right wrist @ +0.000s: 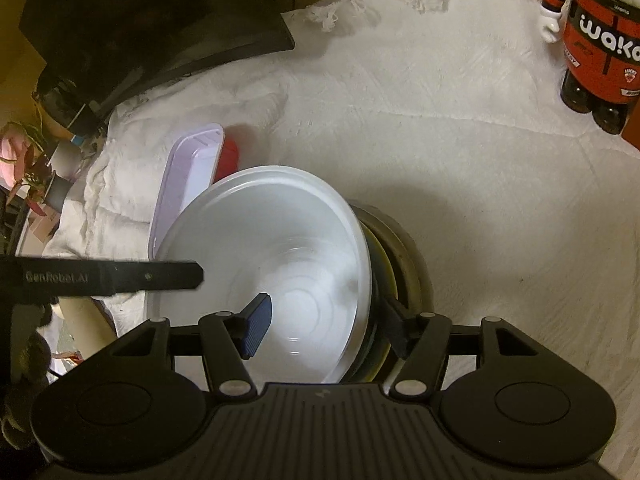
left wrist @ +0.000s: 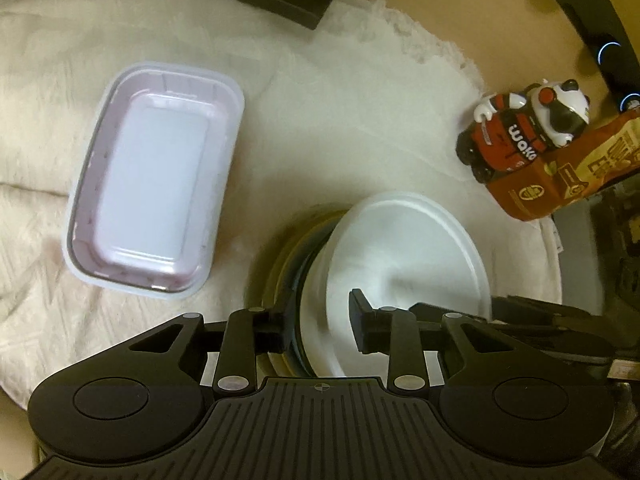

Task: Organize plates and bowls

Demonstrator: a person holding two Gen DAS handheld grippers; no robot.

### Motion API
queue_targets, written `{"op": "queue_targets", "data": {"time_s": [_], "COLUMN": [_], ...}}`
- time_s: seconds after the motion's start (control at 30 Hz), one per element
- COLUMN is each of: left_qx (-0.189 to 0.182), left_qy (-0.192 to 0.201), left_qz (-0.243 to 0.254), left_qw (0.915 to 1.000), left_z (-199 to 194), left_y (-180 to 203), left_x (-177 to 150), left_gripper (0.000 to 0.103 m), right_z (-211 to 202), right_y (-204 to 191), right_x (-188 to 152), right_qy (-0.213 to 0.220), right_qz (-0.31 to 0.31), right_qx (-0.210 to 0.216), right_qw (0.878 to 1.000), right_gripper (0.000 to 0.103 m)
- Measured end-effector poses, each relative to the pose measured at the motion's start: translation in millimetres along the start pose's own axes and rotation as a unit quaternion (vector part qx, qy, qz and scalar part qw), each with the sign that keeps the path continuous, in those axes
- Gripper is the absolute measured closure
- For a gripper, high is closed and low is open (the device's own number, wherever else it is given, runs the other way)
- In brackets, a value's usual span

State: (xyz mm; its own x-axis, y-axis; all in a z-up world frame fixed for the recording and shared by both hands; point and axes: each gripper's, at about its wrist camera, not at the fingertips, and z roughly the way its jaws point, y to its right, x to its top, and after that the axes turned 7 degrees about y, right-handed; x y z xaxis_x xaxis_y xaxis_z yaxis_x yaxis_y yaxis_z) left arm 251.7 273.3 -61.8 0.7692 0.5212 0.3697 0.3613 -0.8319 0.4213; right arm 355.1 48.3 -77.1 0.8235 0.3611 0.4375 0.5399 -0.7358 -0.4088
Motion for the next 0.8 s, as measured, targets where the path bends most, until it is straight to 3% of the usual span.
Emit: {"op": "queue_targets", "data": {"time_s": [0.07, 0.13, 0.17, 0.27, 0.6, 0.8], "left_qx": [0.003, -0.001, -0.013, -0.007, -0.016, -0.003], "left_qy": [-0.001, 0.001, -0.001, 0.01, 0.022, 0.029], "left_qz": [-0.002, -0.003, -0.006, 0.01, -0.013, -0.024], "left_qw": [1.0, 1.0, 0.9999, 0.9999, 0.9995, 0.9993], "left_z": [1.8, 1.0, 0.7, -3.0, -16.9, -14.2], "left_y": [-0.3, 0.6, 2.2, 10.1, 9.0, 8.1], "left_x": [-0.5, -0.3, -0.4, -0.1, -1.8, -5.2], "left_gripper": [0.071, 0.072, 0.067, 0.067, 0.07, 0.07], "right_z": [-1.9, -3.1, -4.0, -7.2, -25.5, -37.7], "right_y": [-0.5, 0.5, 1.3, 4.0, 5.0, -1.4], "right_x": [1.5, 2.4, 2.2, 0.4, -2.5, -1.8], "right_qy": [0.002, 0.005, 0.006, 0.008, 0.034, 0.048], "right_qz": [0.008, 0.012, 0.012, 0.014, 0.007, -0.001], "right_qx": [0.009, 0.011, 0.014, 0.024, 0.04, 0.053], "right_qw": [1.0, 1.0, 1.0, 1.0, 0.999, 0.997], "right_gripper": [0.037, 0.037, 0.037, 0.037, 0.038, 0.039]}}
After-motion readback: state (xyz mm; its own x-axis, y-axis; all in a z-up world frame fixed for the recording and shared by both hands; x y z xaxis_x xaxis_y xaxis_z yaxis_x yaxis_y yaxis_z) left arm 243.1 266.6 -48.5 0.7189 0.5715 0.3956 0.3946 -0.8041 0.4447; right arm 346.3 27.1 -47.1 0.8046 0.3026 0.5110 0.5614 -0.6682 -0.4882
